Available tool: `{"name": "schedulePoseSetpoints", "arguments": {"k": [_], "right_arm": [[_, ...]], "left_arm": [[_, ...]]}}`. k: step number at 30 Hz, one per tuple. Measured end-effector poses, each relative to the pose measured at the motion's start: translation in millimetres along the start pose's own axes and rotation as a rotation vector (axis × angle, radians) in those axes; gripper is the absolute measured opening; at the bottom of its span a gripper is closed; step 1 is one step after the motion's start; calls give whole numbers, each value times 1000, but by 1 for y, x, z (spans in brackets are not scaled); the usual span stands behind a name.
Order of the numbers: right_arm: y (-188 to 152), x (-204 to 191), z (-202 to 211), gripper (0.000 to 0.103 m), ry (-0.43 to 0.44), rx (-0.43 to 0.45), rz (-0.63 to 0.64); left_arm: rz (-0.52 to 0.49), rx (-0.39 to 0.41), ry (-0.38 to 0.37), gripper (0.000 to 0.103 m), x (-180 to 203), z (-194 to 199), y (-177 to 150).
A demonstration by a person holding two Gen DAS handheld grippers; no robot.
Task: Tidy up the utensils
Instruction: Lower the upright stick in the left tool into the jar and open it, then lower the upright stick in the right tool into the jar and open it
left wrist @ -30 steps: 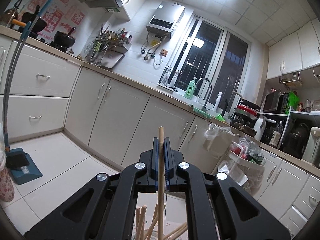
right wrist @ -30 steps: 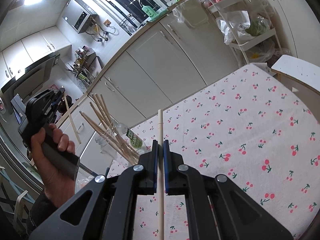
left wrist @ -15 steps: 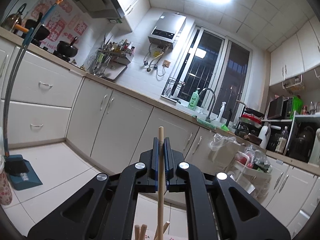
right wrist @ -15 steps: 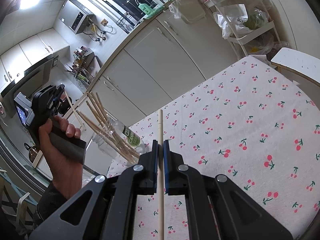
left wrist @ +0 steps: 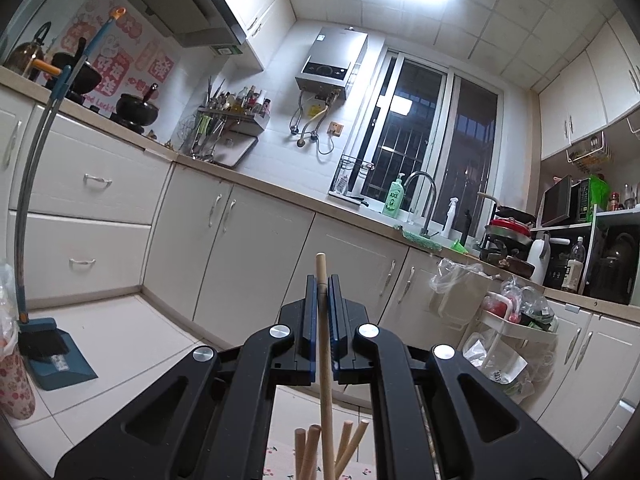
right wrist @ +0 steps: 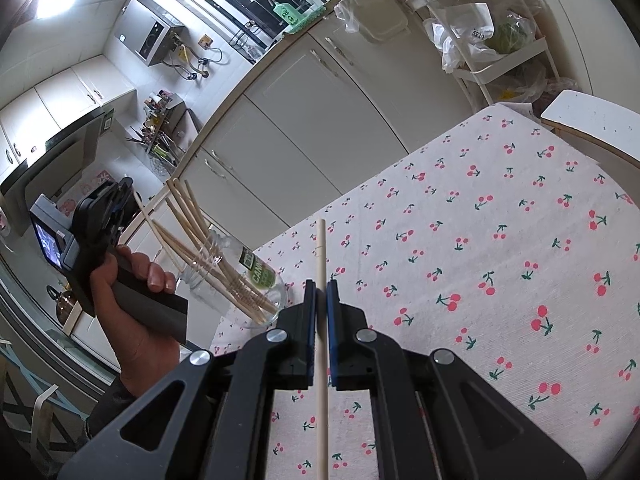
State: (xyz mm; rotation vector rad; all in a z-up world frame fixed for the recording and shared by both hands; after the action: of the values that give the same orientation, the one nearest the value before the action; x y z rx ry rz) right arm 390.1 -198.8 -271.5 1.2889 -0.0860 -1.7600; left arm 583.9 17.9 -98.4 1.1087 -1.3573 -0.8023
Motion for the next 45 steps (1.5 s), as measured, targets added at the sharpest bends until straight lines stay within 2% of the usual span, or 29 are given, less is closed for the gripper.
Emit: {"name": "schedulePoseSetpoints", "arguments": {"k": [7,16,27,29,31,33,39,45], "right_arm": [[0,2,-2,6,3,-4,-4],[-2,5,-3,6,11,-14,-15],[6,-11,1,6,31,11,-5],[12,-20,2,6,44,26,0],[19,-31,2,6,59,46,12],[29,-46,1,6,78,74,24],[68,-92,-7,6,137,190,39],[106,-142,-22,6,193,332,84]], "left_arm": [[-33,31,-4,5,5,7,6],[-55,34,-16,5,14,5,6],[-162,-62,-66,7,17,18,-16],[-181,-92,-80,12,18,20,-20],[-202,-111,-90,40,18,24,-21],[-223,-115,-96,52,19,30,-19],[-194,-127,-74,64,-5,54,-4],[-129,-154,33,74,-67,90,-8]]}}
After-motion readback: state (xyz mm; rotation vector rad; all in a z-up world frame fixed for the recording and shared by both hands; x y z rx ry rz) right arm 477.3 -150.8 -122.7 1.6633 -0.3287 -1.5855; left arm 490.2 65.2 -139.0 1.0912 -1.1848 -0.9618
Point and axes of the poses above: each gripper's, at about its wrist camera, not at the fingertips, and z roughly against the way its jaws point, x to its right, y to its top, the point moved 10 cm from there along -z, roughly the way its jaws point, and after that the axes turned 6 degrees about x, right-handed, at the moved point
